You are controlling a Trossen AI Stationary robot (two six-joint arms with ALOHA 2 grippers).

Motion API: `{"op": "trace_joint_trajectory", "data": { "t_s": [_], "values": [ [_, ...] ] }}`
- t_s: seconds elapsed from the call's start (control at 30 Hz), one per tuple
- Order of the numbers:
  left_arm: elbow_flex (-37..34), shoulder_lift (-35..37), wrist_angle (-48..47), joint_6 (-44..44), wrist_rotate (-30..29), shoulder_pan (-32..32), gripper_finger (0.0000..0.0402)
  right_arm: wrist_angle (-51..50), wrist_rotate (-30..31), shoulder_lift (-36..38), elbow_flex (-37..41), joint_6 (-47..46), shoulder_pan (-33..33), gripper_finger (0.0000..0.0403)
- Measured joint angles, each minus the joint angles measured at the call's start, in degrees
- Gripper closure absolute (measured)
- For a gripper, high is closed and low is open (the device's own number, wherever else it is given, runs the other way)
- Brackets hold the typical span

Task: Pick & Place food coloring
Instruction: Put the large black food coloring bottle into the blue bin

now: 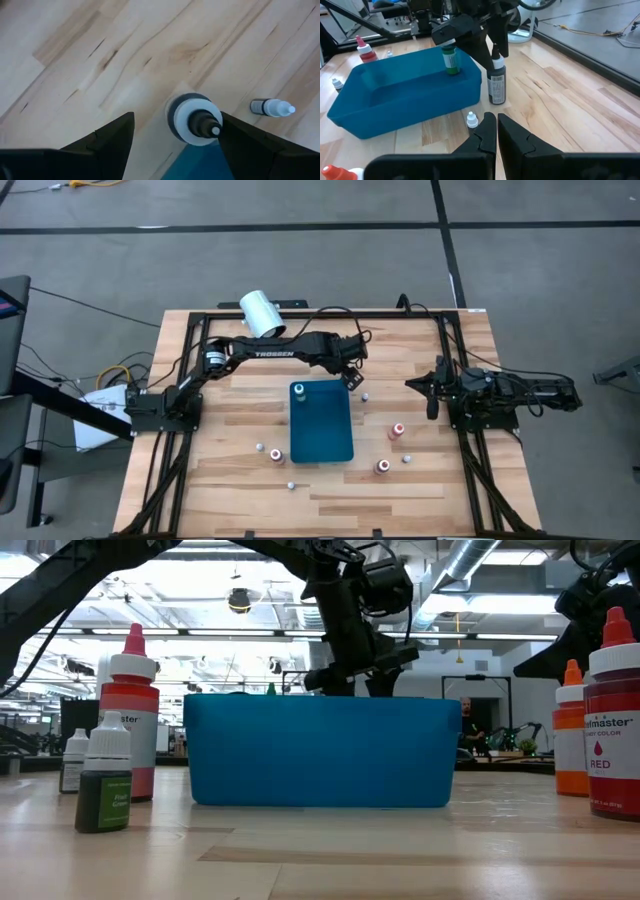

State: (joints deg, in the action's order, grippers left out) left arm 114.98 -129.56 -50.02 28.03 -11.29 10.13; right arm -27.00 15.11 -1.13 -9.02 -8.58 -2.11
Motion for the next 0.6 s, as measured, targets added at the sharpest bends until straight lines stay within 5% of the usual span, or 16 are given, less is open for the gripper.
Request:
{"op": "trace_joint_trajectory", "data": {
  "t_s": [0.6],
  "values": [
    [0.01, 0.0, 0.27, -1.1, -1.63, -0.02, 0.029, 0.0, 0.0, 0.0, 0.0, 0.02, 0.0, 0.0396]
  ]
}}
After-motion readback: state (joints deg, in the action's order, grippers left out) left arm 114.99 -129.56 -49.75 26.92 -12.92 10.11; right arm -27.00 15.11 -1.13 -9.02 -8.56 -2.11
